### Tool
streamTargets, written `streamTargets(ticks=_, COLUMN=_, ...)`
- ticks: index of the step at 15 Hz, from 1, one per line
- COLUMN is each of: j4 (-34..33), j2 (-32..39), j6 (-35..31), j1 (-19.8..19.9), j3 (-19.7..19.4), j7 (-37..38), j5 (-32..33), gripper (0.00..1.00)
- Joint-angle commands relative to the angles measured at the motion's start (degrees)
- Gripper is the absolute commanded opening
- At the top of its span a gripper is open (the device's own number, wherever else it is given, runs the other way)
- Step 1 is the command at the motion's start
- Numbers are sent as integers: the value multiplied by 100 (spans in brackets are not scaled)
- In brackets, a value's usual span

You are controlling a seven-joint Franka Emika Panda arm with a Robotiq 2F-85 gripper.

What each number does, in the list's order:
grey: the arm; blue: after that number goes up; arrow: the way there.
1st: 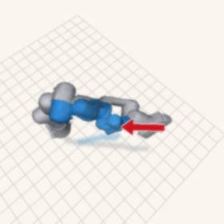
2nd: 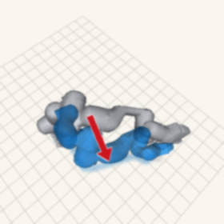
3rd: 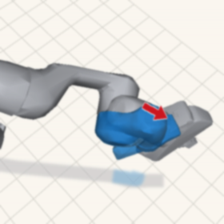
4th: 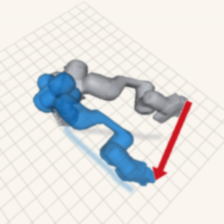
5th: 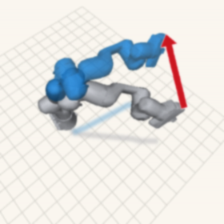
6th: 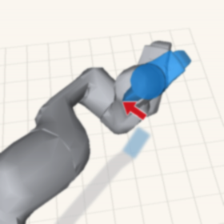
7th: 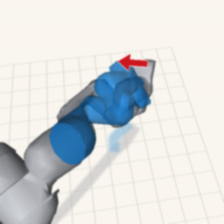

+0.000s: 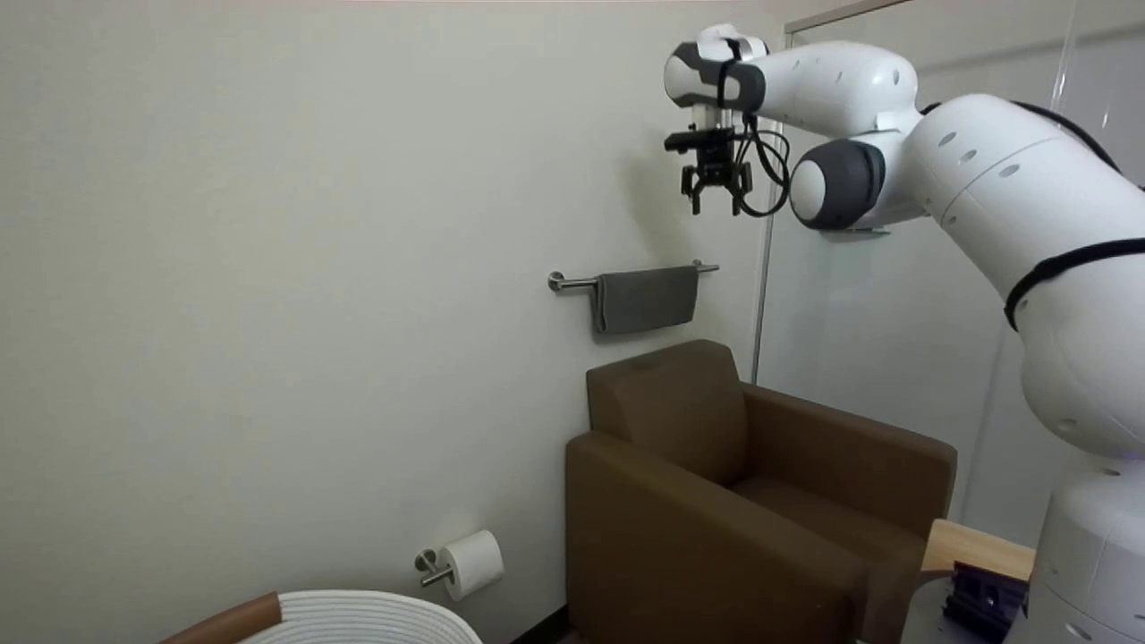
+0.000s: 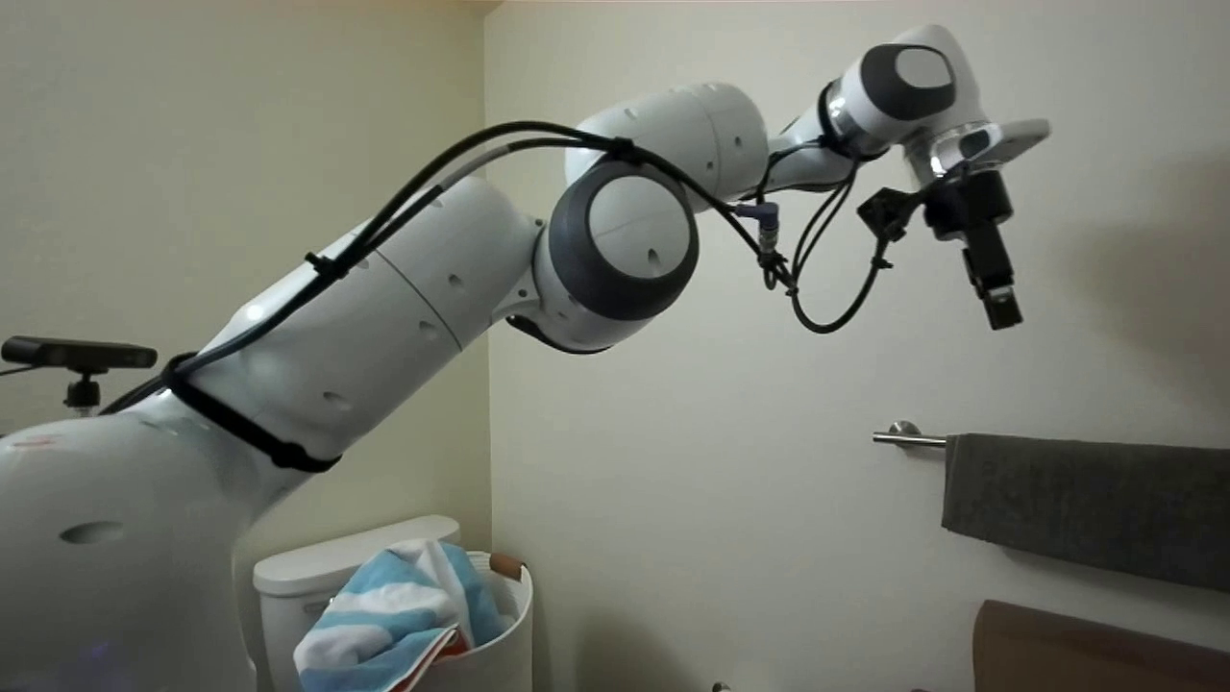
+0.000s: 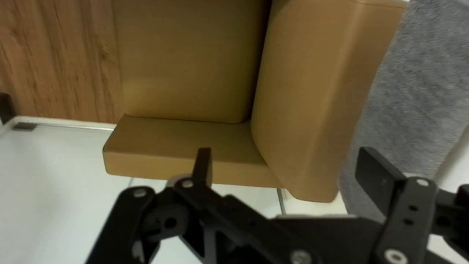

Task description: Put the towels in the laundry hamper

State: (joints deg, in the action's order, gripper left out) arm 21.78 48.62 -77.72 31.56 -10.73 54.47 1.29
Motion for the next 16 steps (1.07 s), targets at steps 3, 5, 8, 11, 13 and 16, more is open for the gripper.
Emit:
streamTargets(ticks=3, j4=-117, j2=945, j6=566, j1=627, j3=334, j7=-40, j5=-587, gripper=100)
streamTargets(ticks=5, j4=-380, j2=1092, j6=526, j1=586, j3=232, j7=50, j5=-436, gripper=100)
streamTargets(ticks=8, j4=-73, j2=1041, j6=411, j1=579, j3=270, j7=41, j5=-441, gripper=100)
streamTargets(ticks=11, j4=25, j2=920, j6=382, j1=555, j3=289, j7=37, j5=-432, gripper=100)
streamTargets(ticks=13, j4=143, j2=980, j6=453, j1=793, j3=491, j7=95, j5=-734, gripper=100)
streamTargets(ticks=16, j4=-207, j2=1460, j6=705, j1=1193, j3=703, j7=187, j5=-1151, gripper=100)
